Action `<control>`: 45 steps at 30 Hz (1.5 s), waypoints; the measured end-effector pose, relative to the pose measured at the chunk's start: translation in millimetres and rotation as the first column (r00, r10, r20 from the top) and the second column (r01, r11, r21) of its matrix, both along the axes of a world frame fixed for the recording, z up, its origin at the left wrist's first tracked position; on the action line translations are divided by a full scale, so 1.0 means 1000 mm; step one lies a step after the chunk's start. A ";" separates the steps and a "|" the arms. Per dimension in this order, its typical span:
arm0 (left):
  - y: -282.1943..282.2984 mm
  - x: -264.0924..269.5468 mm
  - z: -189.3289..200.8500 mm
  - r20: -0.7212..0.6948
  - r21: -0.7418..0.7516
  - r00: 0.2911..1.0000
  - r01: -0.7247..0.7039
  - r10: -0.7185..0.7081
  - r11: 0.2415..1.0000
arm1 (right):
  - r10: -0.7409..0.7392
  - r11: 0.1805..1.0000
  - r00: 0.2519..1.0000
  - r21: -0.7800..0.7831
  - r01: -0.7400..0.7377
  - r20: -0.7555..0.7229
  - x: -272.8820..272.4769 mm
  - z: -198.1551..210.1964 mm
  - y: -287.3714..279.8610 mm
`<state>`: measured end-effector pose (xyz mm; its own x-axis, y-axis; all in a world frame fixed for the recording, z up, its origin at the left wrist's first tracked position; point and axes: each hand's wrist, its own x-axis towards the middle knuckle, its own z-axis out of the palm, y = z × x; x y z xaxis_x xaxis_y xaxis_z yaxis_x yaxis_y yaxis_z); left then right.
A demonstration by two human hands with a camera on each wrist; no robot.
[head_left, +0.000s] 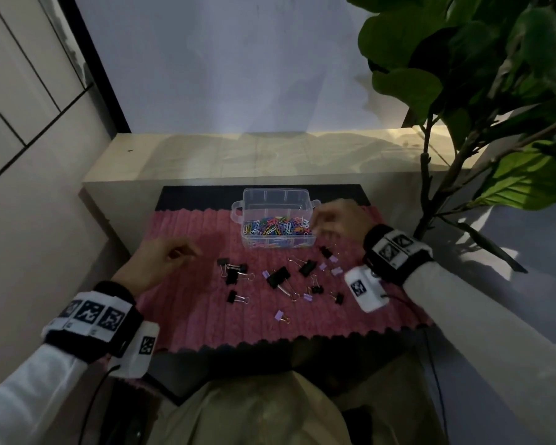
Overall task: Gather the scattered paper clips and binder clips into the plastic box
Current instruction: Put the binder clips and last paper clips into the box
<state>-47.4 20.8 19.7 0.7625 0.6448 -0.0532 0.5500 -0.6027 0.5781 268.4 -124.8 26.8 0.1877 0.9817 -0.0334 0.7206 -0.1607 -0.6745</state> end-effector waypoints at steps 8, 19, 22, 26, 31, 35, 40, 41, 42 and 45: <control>-0.039 0.067 -0.004 0.015 0.088 0.924 0.378 -0.381 0.921 | -0.051 0.992 0.996 -0.111 0.058 0.068 -0.008 0.011 0.042; -0.054 0.107 -0.029 -0.480 0.229 0.713 0.664 -0.511 0.712 | 0.034 0.979 0.955 -0.204 0.029 0.296 0.043 -0.018 -0.067; -0.038 0.086 -0.028 -0.422 0.199 0.779 0.578 -0.464 0.791 | 0.172 0.950 0.944 -0.301 -0.083 0.282 0.034 -0.033 -0.068; -0.026 0.073 -0.020 -0.294 0.164 0.878 0.435 -0.377 0.885 | 0.251 0.932 0.897 -0.343 -0.121 0.364 0.025 -0.043 -0.060; -0.017 0.062 -0.017 -0.260 0.183 0.931 0.309 -0.258 0.933 | 0.060 0.986 0.977 -0.164 -0.026 0.206 0.013 -0.024 -0.059; -0.023 0.062 -0.015 -0.206 0.207 0.952 0.270 -0.228 0.940 | 0.165 0.966 0.980 -0.217 -0.138 0.111 -0.014 -0.022 -0.052; -0.047 0.081 -0.014 -0.069 0.197 0.937 0.350 -0.343 0.916 | 0.264 0.957 0.918 -0.200 -0.211 0.295 -0.057 -0.031 -0.026; -0.051 0.086 -0.014 -0.071 0.181 0.930 0.368 -0.361 0.912 | 0.291 0.945 0.922 -0.226 -0.236 0.255 -0.066 -0.033 -0.020; -0.055 0.091 -0.016 -0.078 0.159 0.925 0.381 -0.373 0.911 | 0.312 0.930 0.924 -0.269 -0.250 0.220 -0.073 -0.035 -0.015; -0.066 0.105 -0.025 -0.129 0.051 0.896 0.433 -0.424 0.900 | 0.269 0.936 0.935 -0.290 -0.198 0.232 -0.068 -0.031 -0.007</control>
<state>57.3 -45.5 -4.9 0.9578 0.2619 -0.1184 0.2863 -0.8344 0.4710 200.8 -131.8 -4.2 -0.0089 0.9623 -0.2719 0.9046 -0.1081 -0.4124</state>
